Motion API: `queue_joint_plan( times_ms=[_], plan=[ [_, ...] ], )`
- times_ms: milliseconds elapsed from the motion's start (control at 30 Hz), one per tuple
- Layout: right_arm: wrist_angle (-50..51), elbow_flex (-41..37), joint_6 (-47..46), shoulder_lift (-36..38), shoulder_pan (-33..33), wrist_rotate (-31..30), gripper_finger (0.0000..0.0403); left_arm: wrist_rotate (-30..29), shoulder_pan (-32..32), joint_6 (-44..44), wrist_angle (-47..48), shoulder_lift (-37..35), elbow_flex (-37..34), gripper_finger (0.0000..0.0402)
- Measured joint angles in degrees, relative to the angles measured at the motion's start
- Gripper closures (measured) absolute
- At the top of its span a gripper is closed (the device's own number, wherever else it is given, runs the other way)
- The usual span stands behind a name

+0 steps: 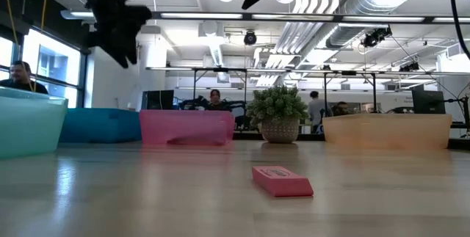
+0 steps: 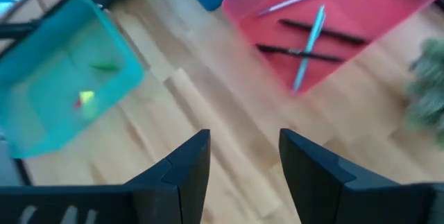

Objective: Sort crayons/erasers/pens/pencils in bins
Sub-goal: Put the pink eraser into the green bin

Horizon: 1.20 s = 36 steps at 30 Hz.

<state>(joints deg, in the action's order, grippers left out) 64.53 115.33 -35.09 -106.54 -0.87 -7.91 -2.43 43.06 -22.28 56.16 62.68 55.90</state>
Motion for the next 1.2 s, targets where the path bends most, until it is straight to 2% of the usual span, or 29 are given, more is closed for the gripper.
queue_joint_plan(
  times_ms=[267, 567, 733, 1067, 1200],
  plan=[
    [-0.02, 0.00, -14.97, 0.00, 4.64, -0.44, 0.0237, 0.58, -11.54, -1.56, 0.24, -7.89, 0.00, 0.0264],
    [-0.86, 0.09, -29.44, -2.44, 11.79, -0.82, 0.0237, 0.64, -22.24, -2.64, 1.76, -11.41, 0.00, 0.0264],
    [-0.74, 0.11, -36.56, -5.35, 15.43, -0.55, 0.0237, 0.45, -24.83, -2.54, 1.97, -11.51, 0.00, 0.0264],
    [-0.38, 0.09, -48.99, -11.66, 20.44, 5.05, 0.0237, 0.30, -27.22, -1.09, 1.95, -11.51, 0.00, 0.0264],
    [-0.51, 0.09, -54.30, -13.31, 22.30, 5.45, 0.0237, 0.28, -27.86, -1.09, 1.94, -11.51, 0.00, 0.0264]
  ],
)
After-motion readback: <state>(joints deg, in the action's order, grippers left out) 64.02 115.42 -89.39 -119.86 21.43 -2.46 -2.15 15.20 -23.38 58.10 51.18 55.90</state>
